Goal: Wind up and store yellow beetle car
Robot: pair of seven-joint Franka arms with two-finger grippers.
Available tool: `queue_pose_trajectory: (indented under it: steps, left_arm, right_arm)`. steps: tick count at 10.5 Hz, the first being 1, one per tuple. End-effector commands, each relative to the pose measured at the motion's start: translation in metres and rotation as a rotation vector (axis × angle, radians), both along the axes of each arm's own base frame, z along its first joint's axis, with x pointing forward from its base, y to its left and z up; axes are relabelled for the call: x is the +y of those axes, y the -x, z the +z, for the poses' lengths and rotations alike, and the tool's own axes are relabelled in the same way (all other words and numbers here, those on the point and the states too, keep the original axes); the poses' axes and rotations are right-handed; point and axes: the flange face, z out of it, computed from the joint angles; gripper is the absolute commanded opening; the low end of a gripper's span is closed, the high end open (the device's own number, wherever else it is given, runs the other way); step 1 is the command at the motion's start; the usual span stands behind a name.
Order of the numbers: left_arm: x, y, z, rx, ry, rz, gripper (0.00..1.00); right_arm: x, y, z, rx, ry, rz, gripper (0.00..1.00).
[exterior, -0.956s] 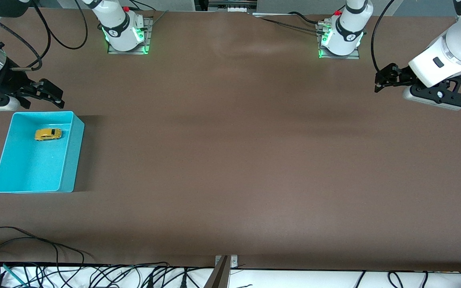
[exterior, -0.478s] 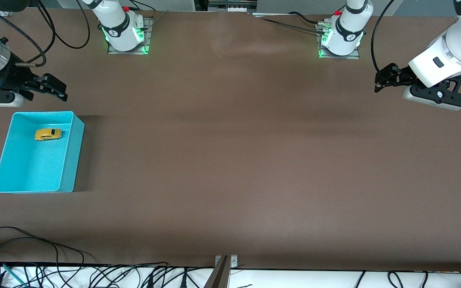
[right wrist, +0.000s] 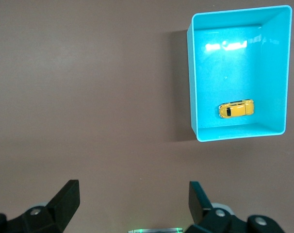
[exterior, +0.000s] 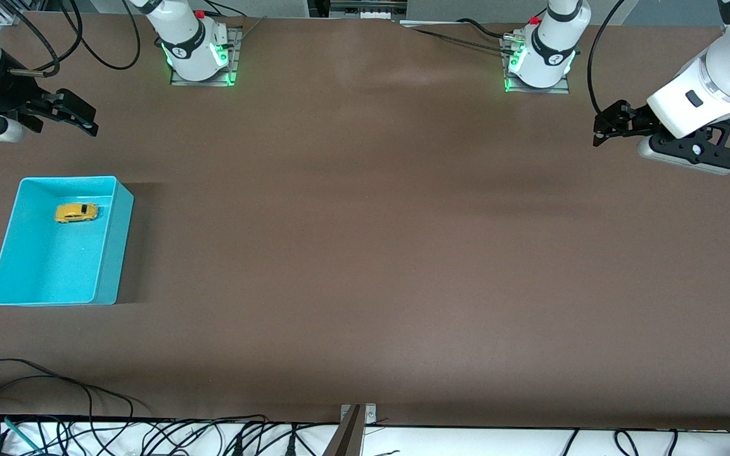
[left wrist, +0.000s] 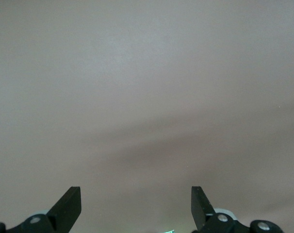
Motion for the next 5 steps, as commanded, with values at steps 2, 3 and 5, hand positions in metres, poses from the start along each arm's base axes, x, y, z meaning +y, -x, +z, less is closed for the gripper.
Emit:
queue_pose_trajectory:
  steps: [2,3,5]
  left_arm:
    - [-0.0018,0.0003,0.0075,0.004,0.011,0.01,1.0]
    - [-0.0018,0.0003,0.0075,0.004,0.011,0.008,1.0]
    - [-0.0018,0.0003,0.0075,0.004,0.011,0.008,1.0]
  right_arm:
    - [-0.0078,0.0006,0.0042,0.011,0.003,-0.037,1.0]
    - [-0.0062,0.0005,0.0033,0.014,0.003,-0.034,1.0]
    - [-0.0052,-0.0005,0.0019,0.015,0.002,-0.034,1.0]
